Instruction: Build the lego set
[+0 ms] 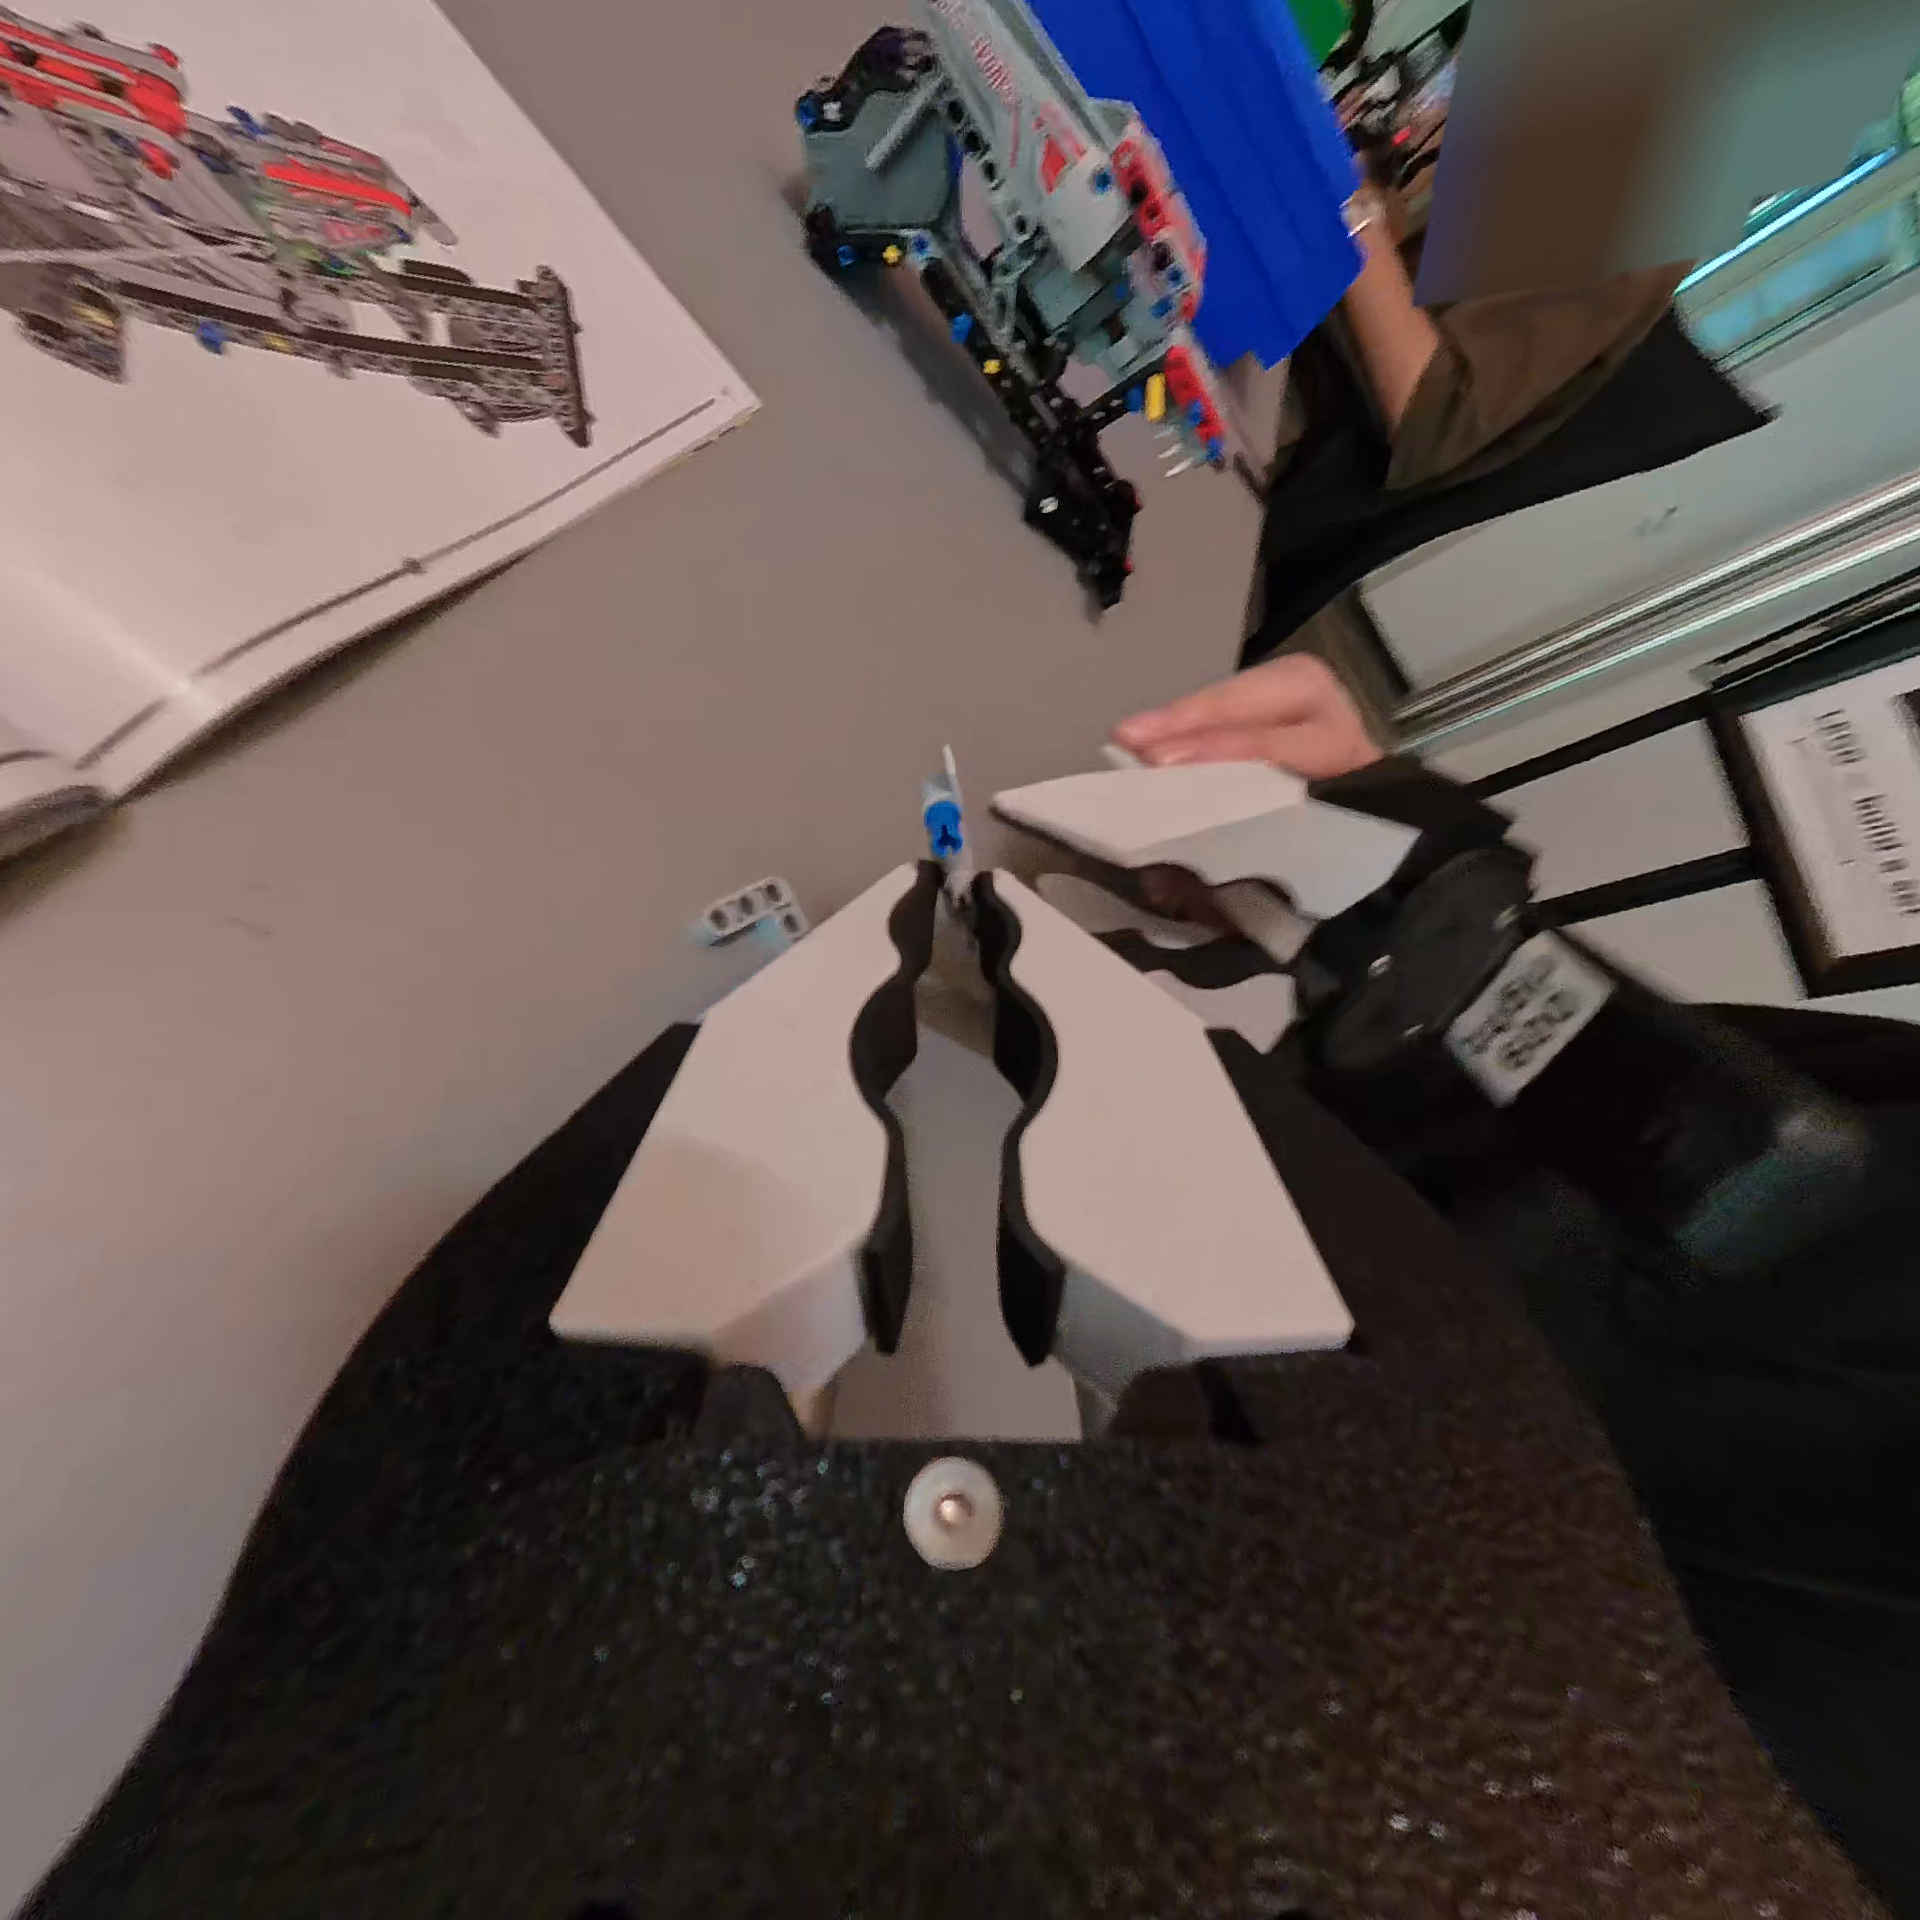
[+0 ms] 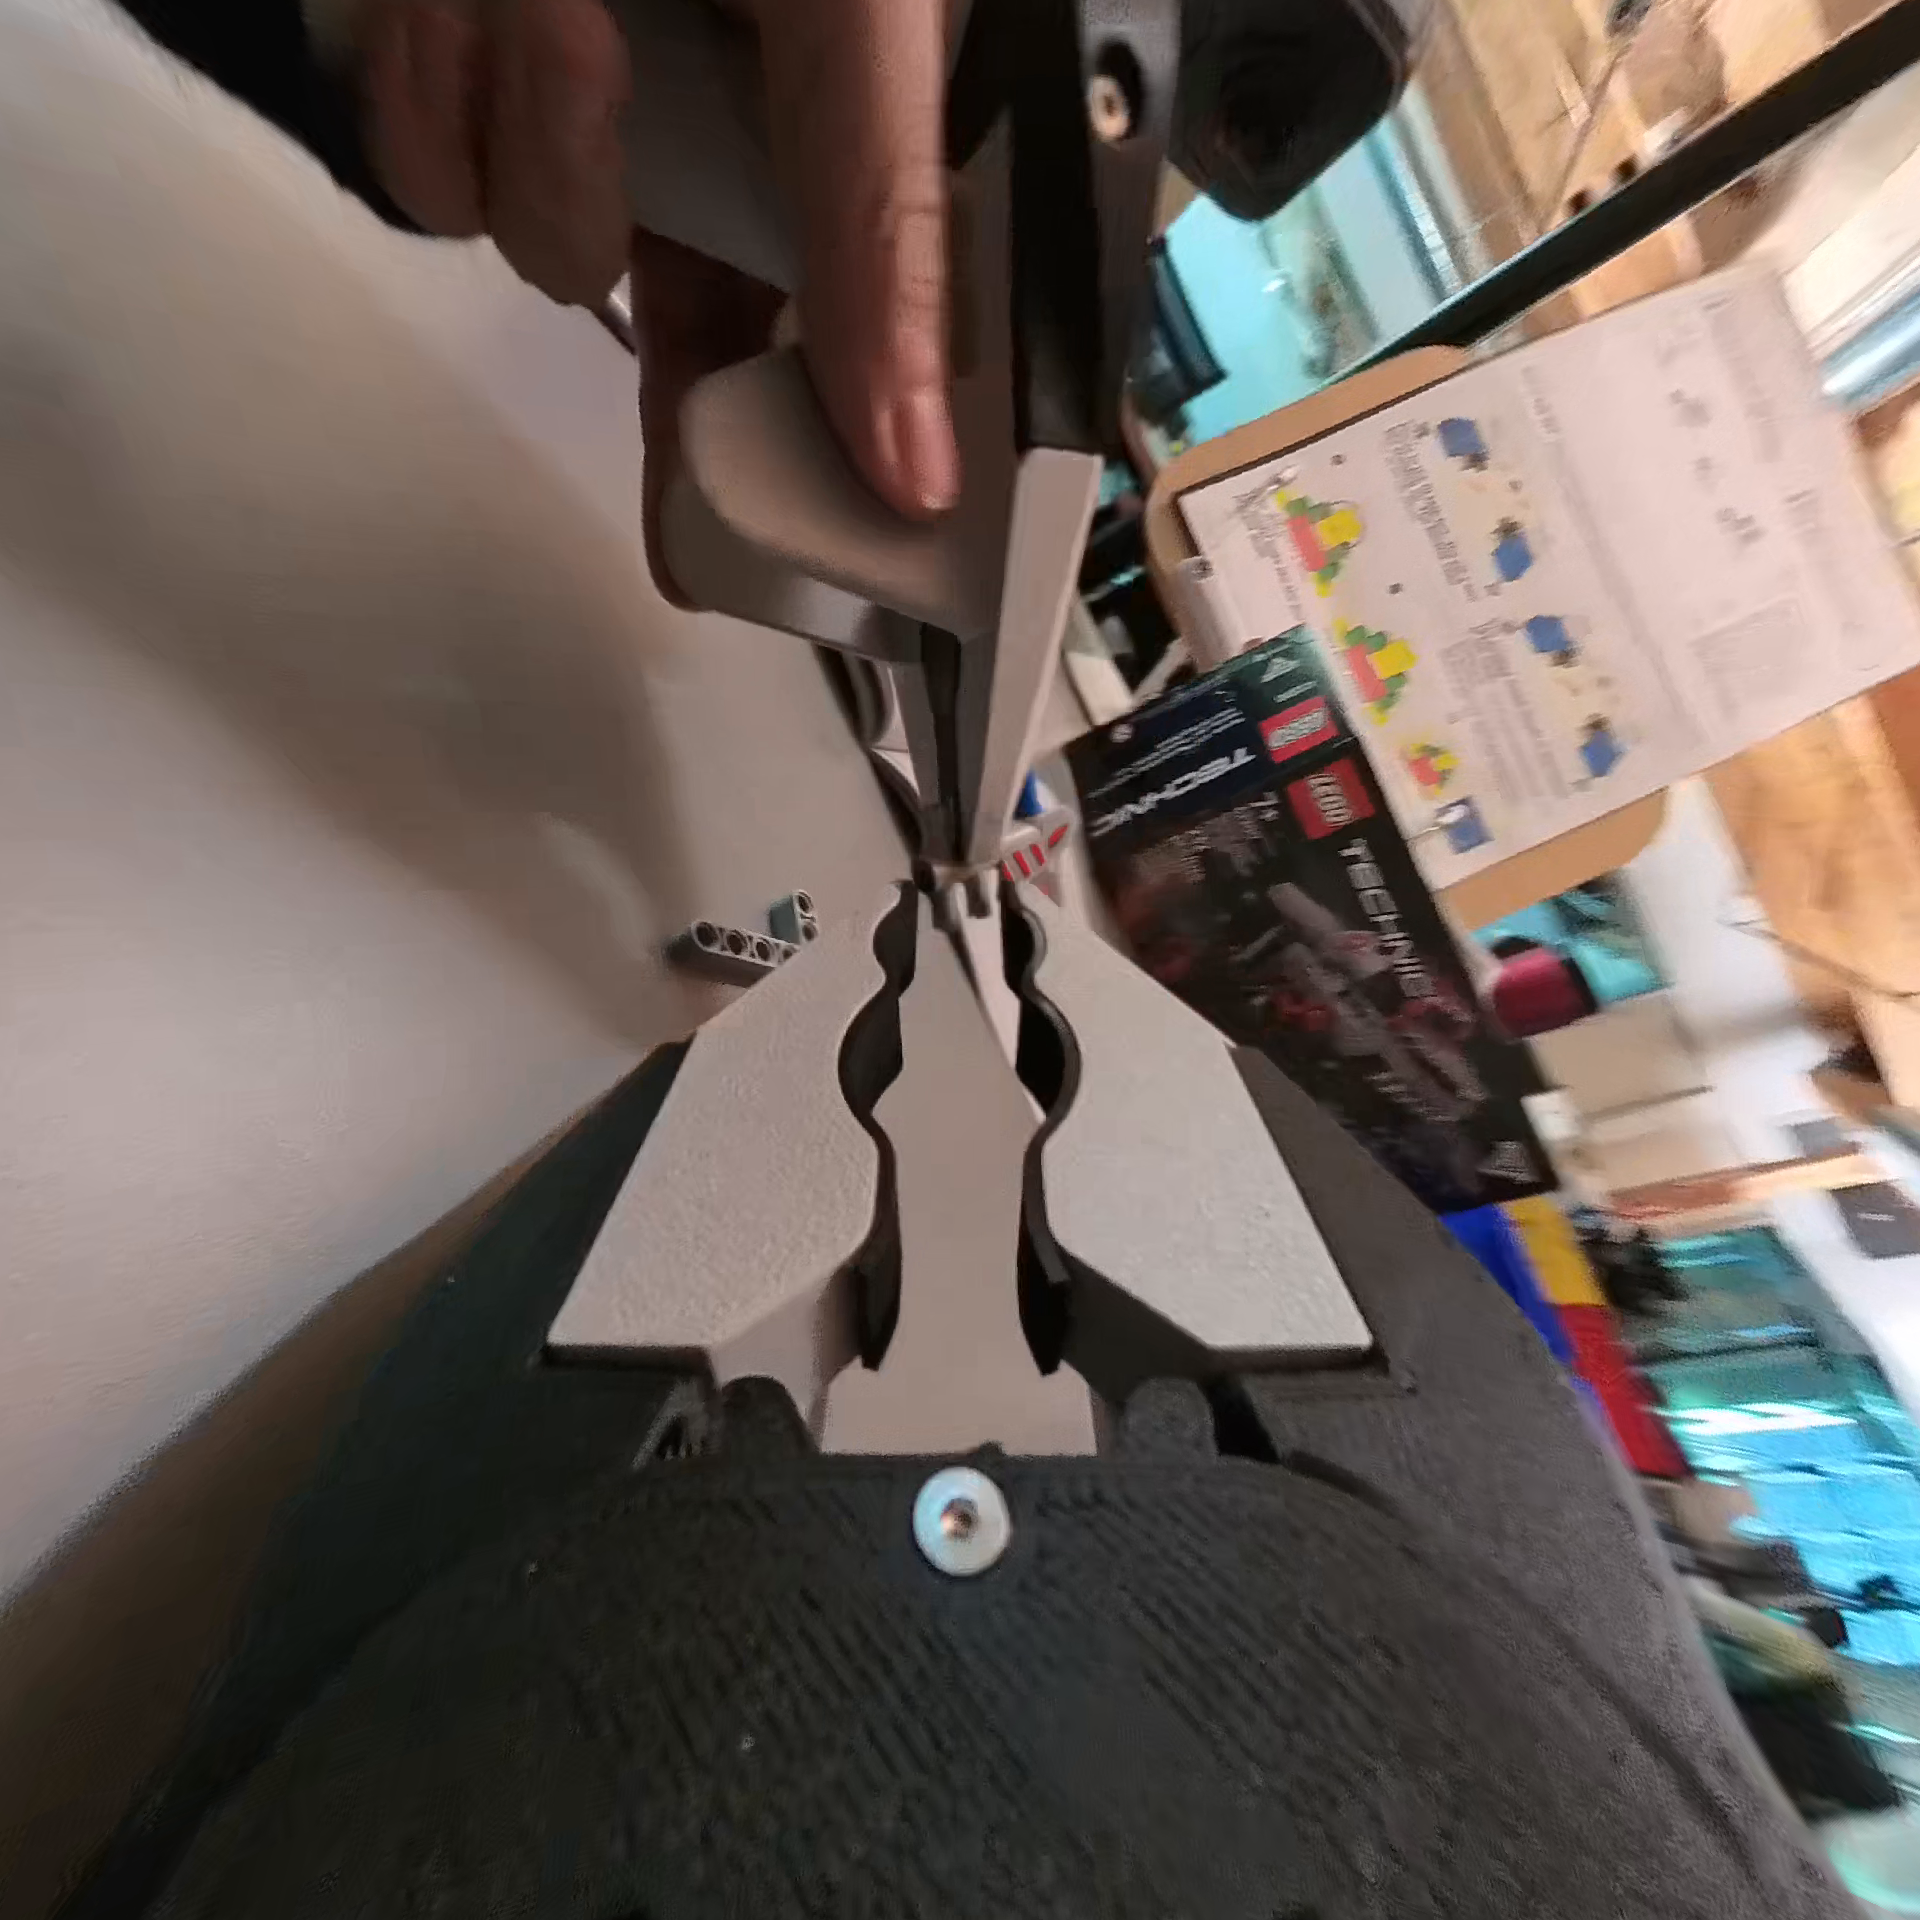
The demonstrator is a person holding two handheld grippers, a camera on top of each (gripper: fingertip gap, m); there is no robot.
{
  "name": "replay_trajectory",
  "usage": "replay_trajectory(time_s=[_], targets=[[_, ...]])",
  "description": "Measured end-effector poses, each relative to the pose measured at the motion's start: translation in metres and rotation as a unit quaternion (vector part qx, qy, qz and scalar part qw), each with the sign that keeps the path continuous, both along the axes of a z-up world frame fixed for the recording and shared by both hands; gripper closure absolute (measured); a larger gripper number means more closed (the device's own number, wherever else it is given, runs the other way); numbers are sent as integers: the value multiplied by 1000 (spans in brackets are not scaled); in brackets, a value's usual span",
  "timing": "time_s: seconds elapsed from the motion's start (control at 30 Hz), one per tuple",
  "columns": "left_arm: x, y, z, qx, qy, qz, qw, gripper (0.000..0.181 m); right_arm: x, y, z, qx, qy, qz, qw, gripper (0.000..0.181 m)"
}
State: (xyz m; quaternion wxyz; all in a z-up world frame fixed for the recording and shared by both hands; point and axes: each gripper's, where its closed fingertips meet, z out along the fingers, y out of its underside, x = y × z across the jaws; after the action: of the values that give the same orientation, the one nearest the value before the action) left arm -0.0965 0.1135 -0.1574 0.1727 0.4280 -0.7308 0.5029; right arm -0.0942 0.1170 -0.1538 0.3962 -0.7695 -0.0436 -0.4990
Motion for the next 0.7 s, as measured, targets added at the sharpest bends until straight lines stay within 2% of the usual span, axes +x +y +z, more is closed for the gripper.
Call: replay_trajectory(time_s=[0.13,0.17,0.23,0.3,0.4,0.57,0.7], targets=[[0,13,-10,72,-13,-14,997,176,-7,1,-1,48,142,68,986,145],[-1,16,-12,85,-13,-20,996,176,-7,-1,-5,56,197,79,976,136],[-3,19,-16,117,-8,-34,992,176,-12,-5,-20,49,331,107,936,120],[-5,21,-20,150,0,-48,987,176,-13,-11,-35,23,405,127,905,117],[-9,17,-23,187,20,-72,980,177,-2,-14,-48,0,435,127,891,121],[-3,11,-25,230,56,-87,968,177,1,-2,-53,-10,471,141,871,127],[-3,7,-29,240,107,-96,960,177,2,-4,-57,-23,465,130,876,128]])
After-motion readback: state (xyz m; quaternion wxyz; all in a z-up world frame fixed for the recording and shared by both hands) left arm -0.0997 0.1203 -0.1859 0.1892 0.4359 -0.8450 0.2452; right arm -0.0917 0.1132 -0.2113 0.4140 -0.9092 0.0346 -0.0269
